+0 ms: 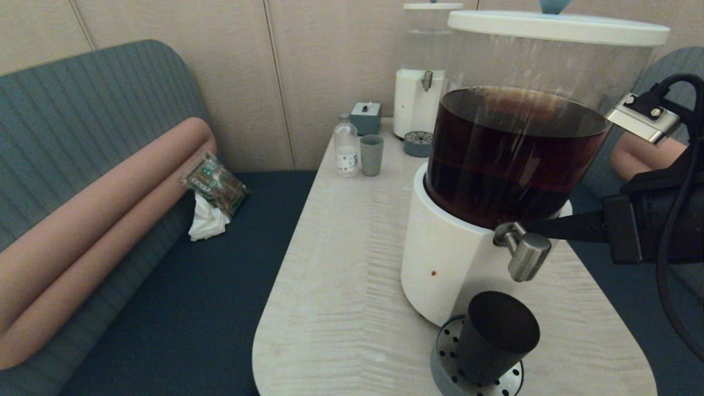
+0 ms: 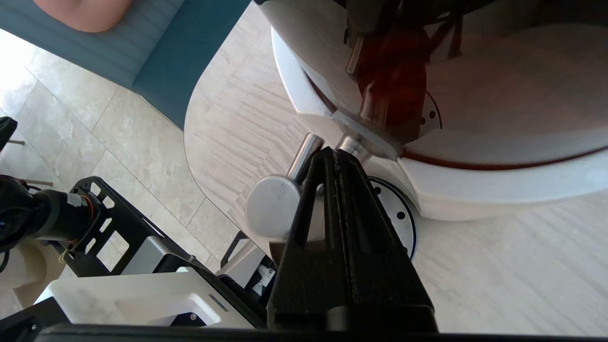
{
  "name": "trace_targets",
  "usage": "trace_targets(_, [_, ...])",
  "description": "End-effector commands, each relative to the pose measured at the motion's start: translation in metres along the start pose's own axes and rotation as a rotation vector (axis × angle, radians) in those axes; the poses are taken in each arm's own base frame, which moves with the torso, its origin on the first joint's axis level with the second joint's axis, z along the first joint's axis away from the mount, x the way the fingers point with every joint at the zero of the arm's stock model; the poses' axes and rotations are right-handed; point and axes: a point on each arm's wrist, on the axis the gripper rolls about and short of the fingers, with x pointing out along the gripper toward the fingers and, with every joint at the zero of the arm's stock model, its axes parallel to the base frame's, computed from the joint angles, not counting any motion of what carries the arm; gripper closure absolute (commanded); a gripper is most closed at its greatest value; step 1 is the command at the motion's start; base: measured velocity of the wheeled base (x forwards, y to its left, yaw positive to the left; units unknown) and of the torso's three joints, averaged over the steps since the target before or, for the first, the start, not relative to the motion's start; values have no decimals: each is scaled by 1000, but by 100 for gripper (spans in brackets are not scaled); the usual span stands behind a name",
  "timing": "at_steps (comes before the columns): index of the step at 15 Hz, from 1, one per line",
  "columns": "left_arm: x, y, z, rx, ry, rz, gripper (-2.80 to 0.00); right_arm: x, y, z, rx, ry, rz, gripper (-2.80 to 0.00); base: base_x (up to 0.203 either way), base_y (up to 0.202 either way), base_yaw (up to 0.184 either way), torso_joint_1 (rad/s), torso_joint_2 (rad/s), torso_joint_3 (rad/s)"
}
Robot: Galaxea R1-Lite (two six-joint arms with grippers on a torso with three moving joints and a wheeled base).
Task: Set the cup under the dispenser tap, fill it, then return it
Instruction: Turn on the faucet
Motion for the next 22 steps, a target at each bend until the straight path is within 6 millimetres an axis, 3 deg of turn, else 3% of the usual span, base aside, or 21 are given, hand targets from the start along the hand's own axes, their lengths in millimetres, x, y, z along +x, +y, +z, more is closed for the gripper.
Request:
trace_targets(1, [0, 0, 0, 0, 1, 0, 0, 5, -1, 0, 2, 8, 4, 0, 0, 0, 0, 0, 0, 0])
trace_targets(10, [0, 0, 0, 0, 1, 0, 0, 15, 4, 1, -18, 4, 35, 0, 0, 0, 0, 0, 0, 0])
trace_targets(22, [0, 0, 0, 0, 1, 0, 0, 9, 3, -7, -41, 2, 39, 0, 0, 0, 0, 0, 0, 0])
